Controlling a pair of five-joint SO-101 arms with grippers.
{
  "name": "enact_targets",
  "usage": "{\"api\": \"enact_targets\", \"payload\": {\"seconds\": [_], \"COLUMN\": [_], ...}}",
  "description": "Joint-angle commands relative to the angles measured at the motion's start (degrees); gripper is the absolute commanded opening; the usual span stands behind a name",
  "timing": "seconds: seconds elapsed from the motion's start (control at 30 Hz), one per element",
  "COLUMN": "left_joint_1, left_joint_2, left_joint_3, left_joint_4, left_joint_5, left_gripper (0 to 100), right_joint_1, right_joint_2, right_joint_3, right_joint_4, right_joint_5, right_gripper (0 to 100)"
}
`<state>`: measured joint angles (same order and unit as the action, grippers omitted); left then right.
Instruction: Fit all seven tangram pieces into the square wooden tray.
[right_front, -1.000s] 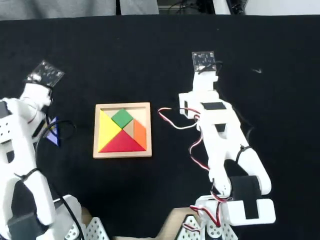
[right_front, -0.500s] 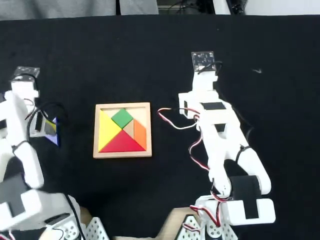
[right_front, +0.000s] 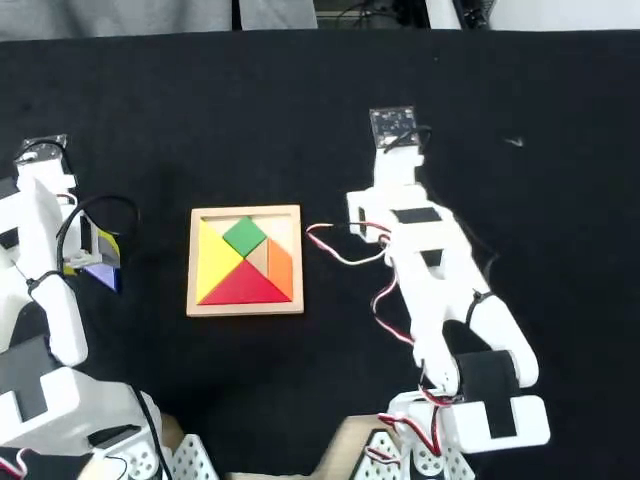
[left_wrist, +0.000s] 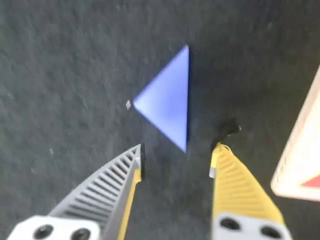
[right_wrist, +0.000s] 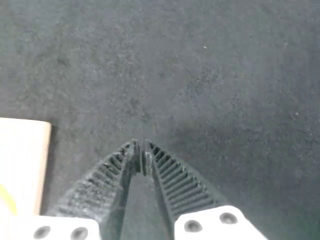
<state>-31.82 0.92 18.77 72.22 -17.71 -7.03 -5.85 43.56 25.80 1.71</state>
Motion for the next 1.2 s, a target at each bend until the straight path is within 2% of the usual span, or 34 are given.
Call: {"api": "enact_targets", "payload": {"seconds": [0.0,0.07,0.23,0.4,0.67,0.8,0.93,1.03,1.17], "left_joint_1": [-0.6,-0.5,-3.0,-3.6,-11.1,-8.0,-3.4,-2.9,-3.1], "left_joint_2": [-0.8,-0.8,-0.9,-0.9,-0.9,-0.4,2.0,5.3,10.4], "left_joint_3": [-2.9,-1.4,0.0,1.5,0.9,2.2,1.8,0.0,-4.0], "left_joint_4": [-4.1,-4.5,-4.6,-4.6,-5.5,-7.1,-8.5,-11.7,-8.4], "left_joint_5": [-4.2,-6.1,-1.3,1.5,-0.1,0.2,3.6,4.9,4.5], "left_gripper": [23,23,23,23,23,23,23,23,23], "right_joint_1": [-1.1,-1.0,-1.2,-1.2,-1.3,-1.3,-1.3,-1.3,-1.3], "right_joint_2": [-1.5,-0.6,0.9,1.1,0.7,0.7,0.7,0.7,0.7], "right_joint_3": [0.2,0.0,-0.6,-0.7,-0.6,-0.6,-0.6,-0.6,-0.6], "right_joint_4": [-3.4,-4.1,-4.2,-4.2,-3.9,-3.8,-3.8,-3.8,-3.8], "right_joint_5": [0.7,0.7,4.2,4.6,4.6,4.6,4.6,4.6,4.6], "right_gripper": [2.1,2.1,1.9,1.9,1.9,1.9,1.9,1.9,1.9]}}
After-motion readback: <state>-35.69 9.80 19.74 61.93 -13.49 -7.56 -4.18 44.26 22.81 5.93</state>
